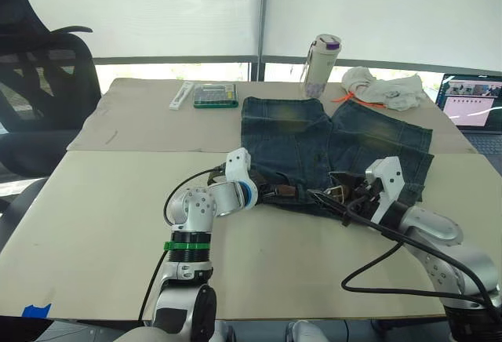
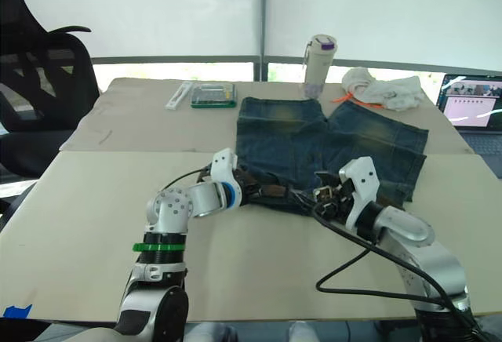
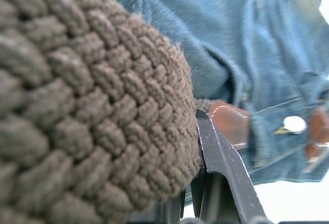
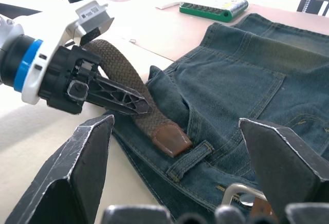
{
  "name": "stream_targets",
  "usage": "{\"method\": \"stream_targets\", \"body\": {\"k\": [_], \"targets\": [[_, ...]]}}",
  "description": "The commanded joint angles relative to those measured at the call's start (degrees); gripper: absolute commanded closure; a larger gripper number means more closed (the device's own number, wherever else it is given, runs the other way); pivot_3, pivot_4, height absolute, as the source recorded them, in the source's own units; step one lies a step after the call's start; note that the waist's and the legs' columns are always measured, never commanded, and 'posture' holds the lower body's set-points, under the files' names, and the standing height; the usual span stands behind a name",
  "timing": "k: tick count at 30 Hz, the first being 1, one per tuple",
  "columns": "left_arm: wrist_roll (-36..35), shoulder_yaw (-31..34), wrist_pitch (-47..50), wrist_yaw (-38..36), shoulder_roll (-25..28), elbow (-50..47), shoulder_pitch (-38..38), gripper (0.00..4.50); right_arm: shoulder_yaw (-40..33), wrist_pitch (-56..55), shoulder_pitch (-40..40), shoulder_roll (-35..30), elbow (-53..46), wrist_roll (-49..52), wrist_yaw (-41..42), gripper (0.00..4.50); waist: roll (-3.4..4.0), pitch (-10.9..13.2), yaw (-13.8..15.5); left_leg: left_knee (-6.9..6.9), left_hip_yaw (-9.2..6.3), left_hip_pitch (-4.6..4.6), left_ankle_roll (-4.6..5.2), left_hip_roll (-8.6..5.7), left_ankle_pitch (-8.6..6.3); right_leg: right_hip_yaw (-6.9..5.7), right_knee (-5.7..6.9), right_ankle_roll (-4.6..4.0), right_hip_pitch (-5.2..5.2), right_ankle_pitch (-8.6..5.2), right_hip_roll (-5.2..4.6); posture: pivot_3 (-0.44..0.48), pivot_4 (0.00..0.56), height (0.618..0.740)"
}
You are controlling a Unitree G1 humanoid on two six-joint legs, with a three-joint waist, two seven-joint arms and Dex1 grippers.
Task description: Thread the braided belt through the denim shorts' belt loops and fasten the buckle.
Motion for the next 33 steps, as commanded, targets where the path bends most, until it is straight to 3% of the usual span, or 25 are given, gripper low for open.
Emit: {"method": "stream_targets", "body": {"k": [1, 18, 33], "targets": [[-4.0, 0.1, 1.8, -0.6, -7.5, -2.2, -1.9, 4.5, -0.9, 0.0, -1.2, -0.2, -1.0, -0.1, 0.0, 0.21, 0.0, 0.0, 0.0, 0.0, 0.0, 0.0, 0.0, 0.0, 0.0, 0.0, 0.0, 0.0, 0.0, 0.0, 0.0, 0.0, 0.15, 0.737], [-9.6, 5.4, 8.0, 10.5, -7.1, -1.5, -5.3, 4.5, -0.9, -0.6, -0.6, 1.3, -1.2, -0.4, -0.9, 0.21, 0.0, 0.0, 0.0, 0.0, -0.01, 0.01, -0.01, 0.0, 0.0, 0.0, 0.02, 0.0, 0.0, 0.0, 0.01, 0.0, 0.15, 0.737], [-9.8, 1.2, -0.5, 8.0, -7.7, 5.4, -9.1, 4.5, -1.2, -0.6, -0.1, 2.3, -1.5, -0.9, -1.9, 0.21, 0.0, 0.0, 0.1, 0.0, 0.0, 0.0, -0.04, -0.05, 0.02, -0.01, 0.01, 0.0, 0.01, 0.0, 0.01, 0.0, 0.15, 0.737]]}}
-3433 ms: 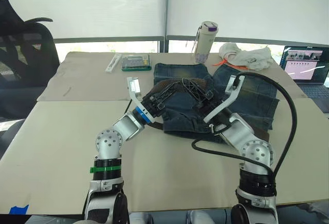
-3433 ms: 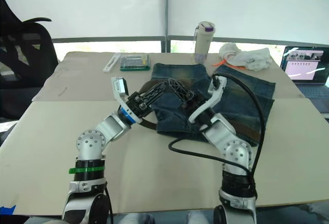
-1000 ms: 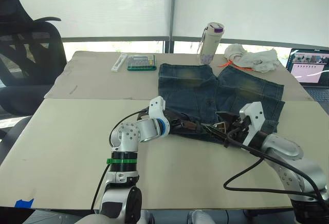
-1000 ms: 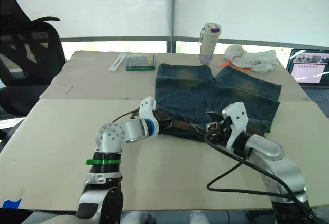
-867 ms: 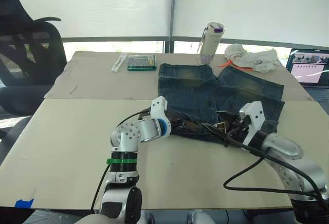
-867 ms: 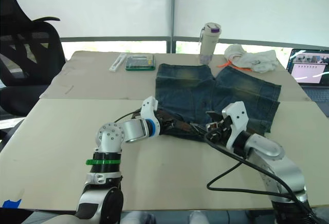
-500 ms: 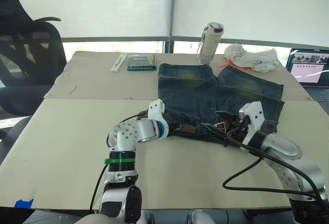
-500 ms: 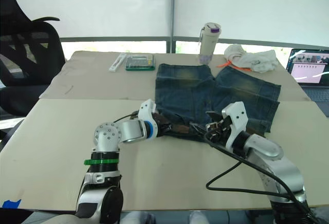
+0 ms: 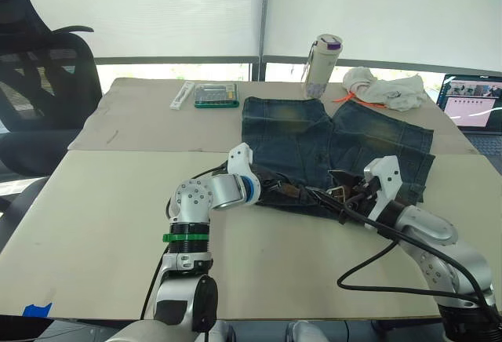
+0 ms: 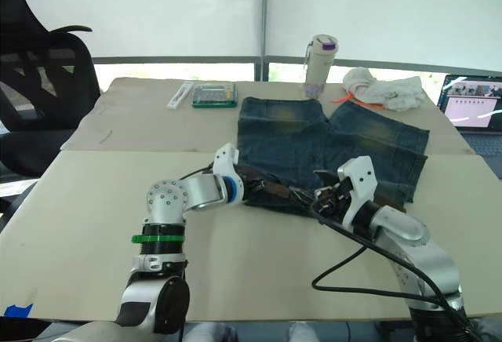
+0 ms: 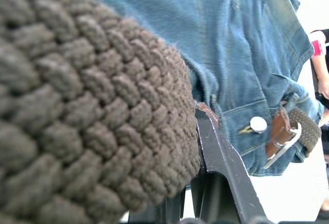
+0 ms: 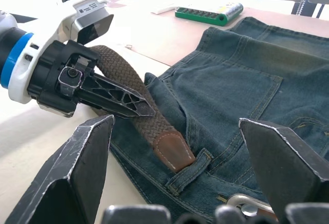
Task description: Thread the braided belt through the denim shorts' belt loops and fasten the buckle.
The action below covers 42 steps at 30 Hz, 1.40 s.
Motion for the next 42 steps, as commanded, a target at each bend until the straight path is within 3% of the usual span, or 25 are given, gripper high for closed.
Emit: {"method": "stream_targets", "body": {"k": [1, 8, 21, 31, 42], "targets": [[-1.0, -1.1, -1.5, -1.1, -7.7, 0.5, -5.1, 4.5, -1.3, -0.7, 0.1, 0.1, -1.8, -0.1, -0.4, 0.21, 0.0, 0.0, 0.0, 0.0, 0.0, 0.0, 0.0, 0.0, 0.0, 0.0, 0.0, 0.0, 0.0, 0.0, 0.0, 0.0, 0.15, 0.737], [-3.8, -1.2, -1.8, -2.0, -9.2, 1.7, -5.9, 4.5, -1.3, -1.2, 0.7, 0.5, -1.6, -0.3, -0.6, 0.21, 0.0, 0.0, 0.1, 0.01, 0.0, 0.0, 0.0, 0.0, 0.0, 0.0, 0.0, 0.0, 0.01, 0.0, -0.01, 0.0, 0.15, 0.737], [-11.4, -0.4, -0.6, 3.2, -9.9, 2.1, -3.6, 4.5, -1.6, -1.5, 1.1, 0.5, -0.9, -0.4, -0.3, 0.21, 0.0, 0.0, 0.2, 0.01, -0.01, 0.0, 0.0, 0.0, 0.0, 0.0, 0.0, 0.0, 0.01, 0.0, -0.01, 0.0, 0.15, 0.737], [-22.1, 2.5, -0.7, 12.0, -9.0, 2.7, -0.4, 4.5, -1.8, -1.6, 1.4, 0.5, -0.8, -1.0, 0.2, 0.21, 0.0, 0.0, 0.1, 0.01, -0.02, 0.0, 0.0, 0.02, 0.0, 0.0, 0.01, 0.0, 0.01, 0.0, 0.0, 0.0, 0.15, 0.737], [-32.1, 0.9, -2.2, 23.7, -6.6, 1.4, 2.5, 4.5, -1.6, -1.7, 1.7, 0.5, -0.9, -1.4, 0.5, 0.21, 0.0, 0.0, 0.2, 0.02, -0.03, 0.01, 0.0, 0.0, 0.0, 0.0, 0.0, 0.0, 0.03, 0.0, -0.01, 0.0, 0.15, 0.737]]}}
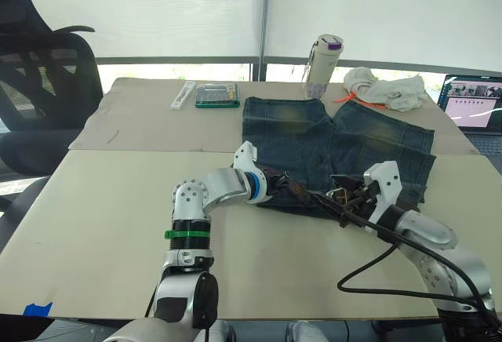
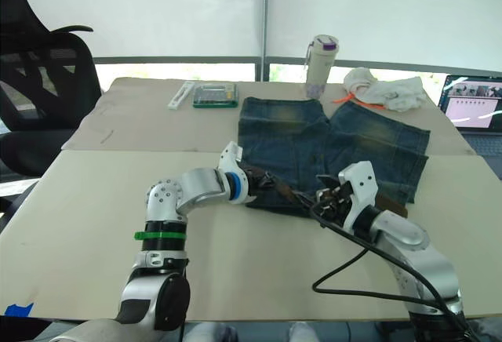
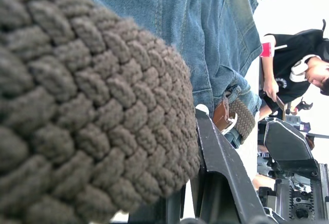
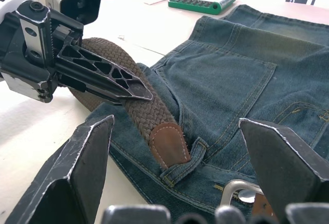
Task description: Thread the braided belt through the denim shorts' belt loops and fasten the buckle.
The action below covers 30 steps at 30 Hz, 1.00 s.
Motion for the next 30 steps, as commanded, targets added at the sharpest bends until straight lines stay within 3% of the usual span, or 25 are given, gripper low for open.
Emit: {"method": "stream_targets", "body": {"k": [1, 8, 16, 23, 30], "targets": [[-4.2, -0.9, -1.3, 3.4, -6.6, -1.5, 3.1, 4.5, -1.4, -1.6, -0.2, 0.0, -1.3, -0.1, 0.3, 0.21, 0.0, 0.0, 0.0, 0.0, 0.0, 0.0, 0.0, 0.0, 0.0, 0.0, 0.0, 0.0, 0.01, 0.0, 0.0, 0.0, 0.15, 0.737], [-6.9, -2.5, -5.2, 6.3, -6.0, -1.4, 4.4, 4.5, -1.0, -1.7, -0.3, 0.2, -1.2, -0.5, 0.5, 0.21, 0.0, 0.0, 0.2, 0.01, 0.0, 0.0, -0.02, -0.02, 0.01, 0.0, -0.01, 0.0, 0.02, 0.0, 0.0, 0.0, 0.15, 0.737], [-2.7, -4.7, -11.1, 1.6, -5.0, -1.2, 3.2, 4.5, -0.7, -1.4, -0.4, 0.6, -1.5, -0.9, 0.6, 0.21, 0.0, 0.0, 0.5, 0.02, 0.01, 0.0, -0.02, -0.11, 0.01, 0.0, -0.02, 0.0, 0.02, 0.0, 0.01, 0.0, 0.15, 0.737], [-4.5, -8.7, -5.4, 0.1, -3.8, -1.8, 4.3, 4.5, -1.1, -0.9, 0.0, 0.4, -2.1, -0.7, 0.4, 0.21, 0.0, 0.0, 0.6, 0.03, 0.01, 0.0, -0.02, -0.1, 0.01, 0.0, -0.02, 0.0, 0.02, 0.0, 0.01, 0.0, 0.15, 0.737], [5.6, -12.5, -4.2, -4.7, 2.4, -5.3, 3.3, 4.5, -1.3, -0.7, 0.2, 0.4, -2.4, -0.6, 0.1, 0.21, 0.0, 0.0, 0.5, 0.03, 0.01, 0.01, -0.05, -0.09, 0.03, 0.0, 0.0, -0.01, 0.01, 0.0, 0.05, 0.0, 0.15, 0.737]]}}
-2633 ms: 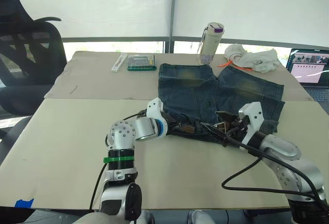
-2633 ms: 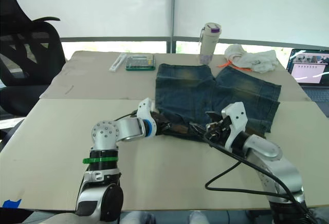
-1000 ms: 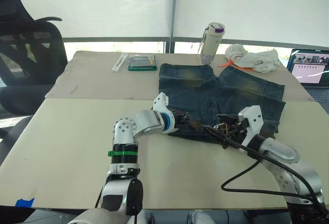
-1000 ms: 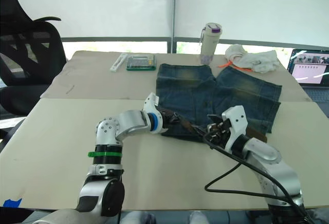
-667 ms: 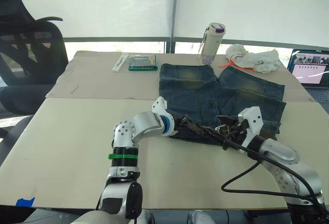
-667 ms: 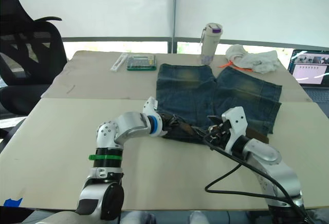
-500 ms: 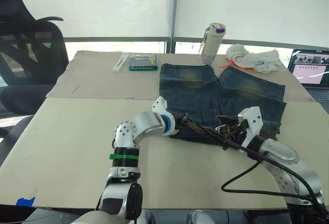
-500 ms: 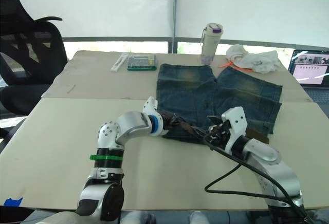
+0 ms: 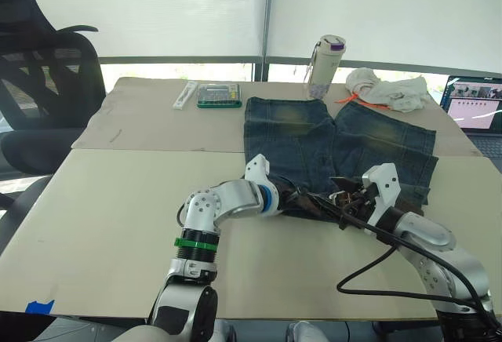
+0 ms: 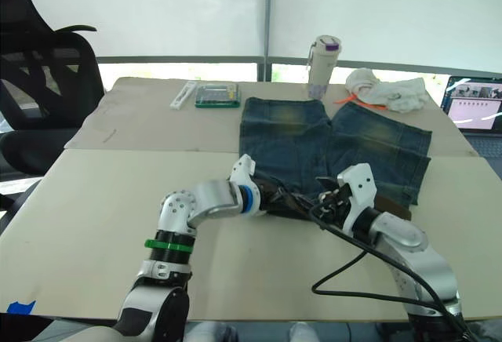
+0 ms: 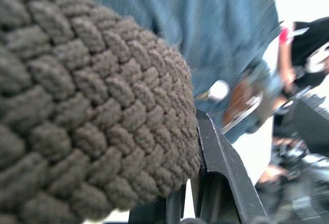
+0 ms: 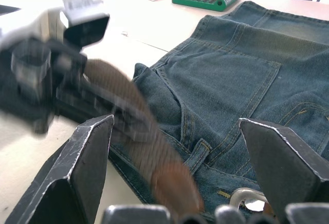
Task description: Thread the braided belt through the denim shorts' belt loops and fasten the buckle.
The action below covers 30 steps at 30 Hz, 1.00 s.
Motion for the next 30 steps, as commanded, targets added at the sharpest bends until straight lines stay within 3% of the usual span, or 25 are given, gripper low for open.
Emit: {"method": "stream_targets", "body": {"k": [1, 8, 18, 30], "targets": [[4.5, -0.7, 0.1, -4.1, 1.3, -3.9, -1.1, 4.5, -1.4, -0.7, 0.0, 0.0, -2.4, 0.4, -0.3, 0.21, 0.0, 0.0, 0.0, 0.0, 0.0, 0.0, 0.0, 0.0, 0.0, 0.0, 0.0, 0.0, 0.0, 0.0, 0.0, 0.0, 0.15, 0.737], [11.0, -1.5, -1.7, -12.5, 2.0, -11.1, -0.5, 4.5, -1.2, -0.8, -0.2, 0.2, -2.1, 0.4, -0.5, 0.21, 0.0, 0.0, 0.1, 0.0, 0.0, -0.01, 0.0, 0.05, 0.0, 0.0, -0.02, -0.01, 0.0, 0.0, 0.0, 0.0, 0.15, 0.737], [16.8, 1.0, 1.3, -10.4, 0.4, -9.0, 0.0, 4.5, -1.1, -1.0, 0.1, 0.8, -2.4, 0.2, -1.0, 0.21, 0.0, 0.0, 0.1, 0.0, -0.01, -0.01, 0.01, 0.06, 0.0, 0.0, -0.01, -0.01, 0.0, 0.0, -0.01, 0.0, 0.15, 0.737], [18.4, 3.2, 6.7, -11.2, -2.3, -9.3, 0.0, 4.5, -1.7, -0.7, 2.1, 0.8, -4.1, 0.6, -2.0, 0.21, 0.0, 0.0, 0.1, 0.0, -0.02, -0.01, 0.02, 0.07, -0.01, 0.0, -0.01, 0.0, 0.0, 0.0, 0.0, 0.0, 0.15, 0.737]]}}
